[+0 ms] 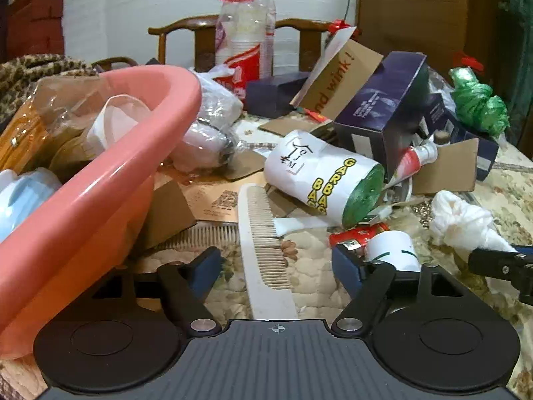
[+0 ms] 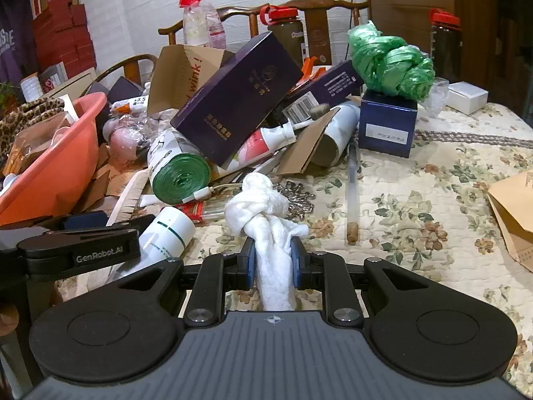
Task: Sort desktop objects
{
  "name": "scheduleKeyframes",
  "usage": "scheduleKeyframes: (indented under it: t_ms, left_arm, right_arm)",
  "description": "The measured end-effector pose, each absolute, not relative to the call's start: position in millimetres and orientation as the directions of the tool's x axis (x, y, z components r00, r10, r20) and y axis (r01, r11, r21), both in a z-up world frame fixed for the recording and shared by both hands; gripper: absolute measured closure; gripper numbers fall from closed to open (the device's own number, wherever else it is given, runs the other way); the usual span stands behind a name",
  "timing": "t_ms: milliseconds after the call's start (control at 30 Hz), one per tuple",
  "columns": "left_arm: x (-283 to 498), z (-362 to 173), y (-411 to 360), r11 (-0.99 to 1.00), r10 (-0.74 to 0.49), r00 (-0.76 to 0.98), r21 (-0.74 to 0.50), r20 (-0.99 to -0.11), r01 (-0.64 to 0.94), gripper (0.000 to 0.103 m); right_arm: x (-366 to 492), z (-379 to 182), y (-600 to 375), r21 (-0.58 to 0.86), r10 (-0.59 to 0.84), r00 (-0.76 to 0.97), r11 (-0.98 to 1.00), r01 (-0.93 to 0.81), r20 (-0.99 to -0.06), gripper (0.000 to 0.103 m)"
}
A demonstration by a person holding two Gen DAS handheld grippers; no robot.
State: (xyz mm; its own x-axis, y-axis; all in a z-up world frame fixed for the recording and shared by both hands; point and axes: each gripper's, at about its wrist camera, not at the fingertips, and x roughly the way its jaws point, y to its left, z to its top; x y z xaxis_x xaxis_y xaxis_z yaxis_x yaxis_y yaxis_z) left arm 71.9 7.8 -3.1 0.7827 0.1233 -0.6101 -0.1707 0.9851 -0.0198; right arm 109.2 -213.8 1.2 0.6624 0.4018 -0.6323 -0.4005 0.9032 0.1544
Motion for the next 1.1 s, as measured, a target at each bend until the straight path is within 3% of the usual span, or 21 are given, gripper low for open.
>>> scheduleKeyframes:
  t_ms: [33, 67, 233, 300, 333, 367, 433, 500, 567, 600, 1100]
  left_arm:
    - [69.6, -2.4, 7.5, 0.987, 0.109, 0.789, -0.026, -0.605, -0.157, 0.052]
    - [67.7, -2.1, 7.6, 0.988, 0.099, 0.793, -0.033, -0.601, -0.149, 0.083]
    - [67.3, -1.2, 21.0, 0.975, 0.108, 0.782, -0.09, -0.613, -0.205, 0.077]
    - [71.1, -1.6, 22.3, 0.975, 0.137, 0.777, -0.057, -0.614, -0.216, 0.057]
    - [74.2, -2.8, 18.0, 0.98, 0.148, 0.776, -0.014, -0.614, -0.198, 0.054]
    - [75.3, -3.8, 12.6, 0.983, 0.163, 0.78, 0.029, -0.604, -0.183, 0.044]
    - [75.8, -4.5, 14.6, 0.976, 0.182, 0.769, 0.015, -0.612, -0.219, 0.034]
    - [75.3, -4.8, 13.2, 0.98, 0.178, 0.769, 0.039, -0.614, -0.196, 0.043]
    - [71.0, -3.5, 12.5, 0.981, 0.172, 0.773, 0.038, -0.611, -0.189, 0.076]
    - [69.3, -1.9, 11.7, 0.983, 0.158, 0.773, 0.026, -0.614, -0.18, 0.079]
    - [43.3, 11.4, -16.8, 0.998, 0.053, 0.827, 0.058, -0.56, -0.025, 0.078]
  right_arm:
    - [109.0, 0.9, -213.3, 0.152, 0.401, 0.662, 0.903, -0.402, -0.633, 0.079]
    - [108.6, 0.8, -212.6, 0.15, 0.401, 0.663, 0.903, -0.403, -0.632, 0.079]
    - [107.0, 0.8, -210.9, 0.149, 0.406, 0.662, 0.9, -0.41, -0.63, 0.079]
    - [106.8, 0.8, -210.6, 0.149, 0.407, 0.661, 0.899, -0.412, -0.63, 0.079]
    - [106.9, 0.8, -210.3, 0.149, 0.408, 0.66, 0.898, -0.413, -0.631, 0.079]
    - [107.0, 0.6, -209.9, 0.148, 0.409, 0.659, 0.898, -0.415, -0.632, 0.079]
    - [107.0, 0.1, -209.4, 0.146, 0.408, 0.658, 0.897, -0.416, -0.633, 0.078]
    - [106.4, 0.2, -209.3, 0.144, 0.408, 0.658, 0.897, -0.418, -0.632, 0.078]
    - [105.8, 0.8, -209.6, 0.146, 0.41, 0.659, 0.896, -0.418, -0.63, 0.078]
    - [105.6, 1.1, -209.6, 0.147, 0.411, 0.66, 0.896, -0.419, -0.629, 0.078]
    - [98.5, 0.0, -202.0, 0.108, 0.406, 0.659, 0.889, -0.445, -0.633, 0.08]
